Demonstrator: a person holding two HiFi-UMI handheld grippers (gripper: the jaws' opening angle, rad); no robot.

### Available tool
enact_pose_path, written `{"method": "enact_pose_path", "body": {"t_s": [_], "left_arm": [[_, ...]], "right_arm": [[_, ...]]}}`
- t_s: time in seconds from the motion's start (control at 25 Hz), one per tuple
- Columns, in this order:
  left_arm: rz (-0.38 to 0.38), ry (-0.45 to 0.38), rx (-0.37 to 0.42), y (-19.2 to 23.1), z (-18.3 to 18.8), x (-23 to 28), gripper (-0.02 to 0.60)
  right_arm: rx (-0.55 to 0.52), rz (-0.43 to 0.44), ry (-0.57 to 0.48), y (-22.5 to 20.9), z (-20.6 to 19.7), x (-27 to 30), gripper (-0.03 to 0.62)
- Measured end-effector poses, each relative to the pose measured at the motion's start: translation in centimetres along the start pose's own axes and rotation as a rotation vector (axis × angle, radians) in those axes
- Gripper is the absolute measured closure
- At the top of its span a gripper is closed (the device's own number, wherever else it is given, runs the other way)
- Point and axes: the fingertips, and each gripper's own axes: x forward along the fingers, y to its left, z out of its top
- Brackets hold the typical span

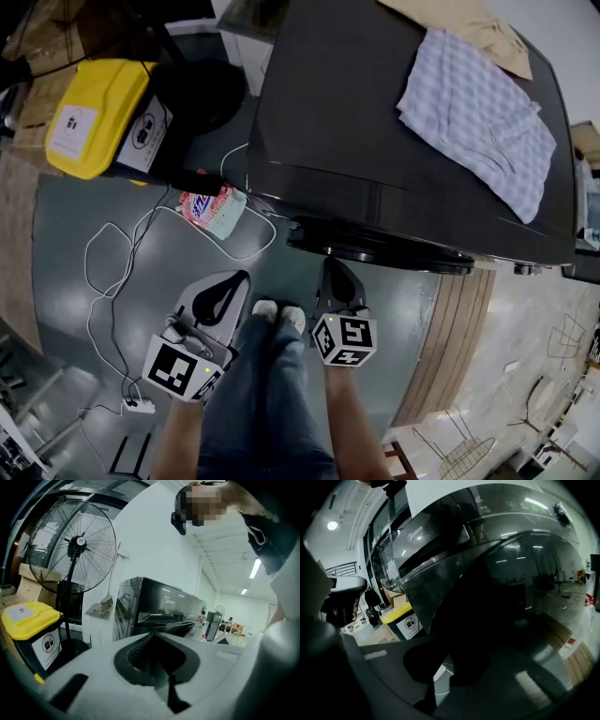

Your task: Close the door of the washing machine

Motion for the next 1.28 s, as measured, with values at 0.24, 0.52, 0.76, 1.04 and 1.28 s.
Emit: {"method": "enact_pose_path", "body": {"t_s": [0.24,0.52,0.76,1.04,1.28], "left_arm": [[-0.055,-0.043,0.06,-1.7,5.8,1.7,0.581],[-0.094,-0.154,0.18,-5.4,18.3,1.9,0.581],[-0.113,-0.318,0.301,-8.6,30.6,1.1,0.581],[-0.118,-0.456,0.382,-11.8,40.0,-0.9,0.581],[-0.118,-0.513,0.411,-13.9,43.0,-1.8,0.581]], "right_arm": [[-0.064,-0.005,-0.127,1.1,8.2,-4.2,0.582],[-0.179,-0.067,-0.311,1.0,22.2,-13.5,0.582],[-0.268,-0.159,-0.532,-0.2,35.2,-22.1,0.582],[-0.337,-0.212,-0.716,0.4,44.7,-29.8,0.582],[-0.369,-0.215,-0.806,1.3,48.5,-33.5,0.582]]}}
